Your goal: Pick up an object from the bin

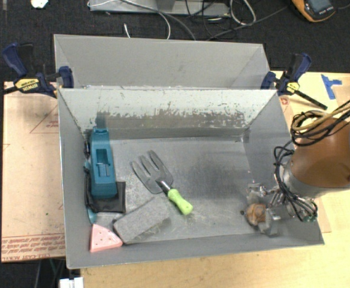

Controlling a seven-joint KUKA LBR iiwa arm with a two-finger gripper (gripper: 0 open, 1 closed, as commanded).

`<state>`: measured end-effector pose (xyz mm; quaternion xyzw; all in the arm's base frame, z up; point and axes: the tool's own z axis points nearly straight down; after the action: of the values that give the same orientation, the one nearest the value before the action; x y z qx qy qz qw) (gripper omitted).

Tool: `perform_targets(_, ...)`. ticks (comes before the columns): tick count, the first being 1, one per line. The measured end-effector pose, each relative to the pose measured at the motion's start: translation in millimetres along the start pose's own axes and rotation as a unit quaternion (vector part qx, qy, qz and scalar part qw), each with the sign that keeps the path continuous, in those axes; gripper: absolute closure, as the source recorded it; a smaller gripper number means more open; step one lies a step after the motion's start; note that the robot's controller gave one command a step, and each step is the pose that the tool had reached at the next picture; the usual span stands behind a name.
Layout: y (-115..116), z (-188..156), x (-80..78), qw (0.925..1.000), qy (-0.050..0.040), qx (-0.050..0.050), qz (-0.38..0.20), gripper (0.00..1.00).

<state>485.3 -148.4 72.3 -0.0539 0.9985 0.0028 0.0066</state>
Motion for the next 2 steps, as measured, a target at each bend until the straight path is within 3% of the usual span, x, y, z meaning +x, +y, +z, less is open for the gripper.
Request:
perform_targets(1,0,0,0.0,1.0,0.0,0.0,0.0,1.0)
perform_targets(2,2,-34,0.3,1.0,0.0013,-0.001,-0.001,1.0)
